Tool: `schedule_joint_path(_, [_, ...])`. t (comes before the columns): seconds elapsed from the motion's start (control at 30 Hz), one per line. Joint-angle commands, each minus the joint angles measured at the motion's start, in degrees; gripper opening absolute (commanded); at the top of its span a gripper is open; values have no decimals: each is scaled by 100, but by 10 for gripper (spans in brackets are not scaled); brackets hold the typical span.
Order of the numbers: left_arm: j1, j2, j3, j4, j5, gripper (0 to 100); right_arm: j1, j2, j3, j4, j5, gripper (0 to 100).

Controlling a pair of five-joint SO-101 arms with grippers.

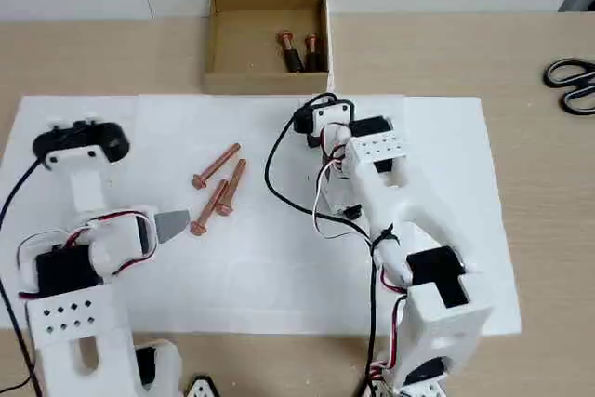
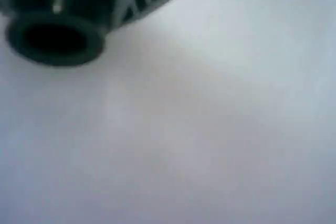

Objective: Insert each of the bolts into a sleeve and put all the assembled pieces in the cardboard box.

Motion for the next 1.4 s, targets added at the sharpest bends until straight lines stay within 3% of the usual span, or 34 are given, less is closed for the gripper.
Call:
schedule_joint_path(0.0, [9, 246, -532, 158, -220, 357, 13, -840, -387, 462, 0, 4])
schedule_joint_path(0.37, [35, 3288, -2563, 598, -193, 359, 57, -1912, -422, 892, 246, 4])
schedule_joint_path(0.53, [897, 4563, -3389, 809, -905, 358, 163, -1930, -413, 927, 246, 4])
schedule_joint_path(0.63, [1371, 5231, -3943, 527, -914, 357, 251, -1938, -422, 945, 246, 4])
schedule_joint_path(0.77, [1451, 6171, -4611, -18, -800, 356, 391, -1938, -431, 1138, 237, 4])
schedule_joint_path(0.97, [1829, 7455, -5473, 325, -747, 355, 488, -1938, -422, 1182, 237, 4])
schedule_joint_path(1.27, [2453, 8070, -5815, 527, -730, 176, 479, -1938, -422, 1174, 237, 4])
schedule_joint_path(1.37, [2497, 8114, -5807, 510, -721, 162, 462, -1938, -422, 1165, 237, 4])
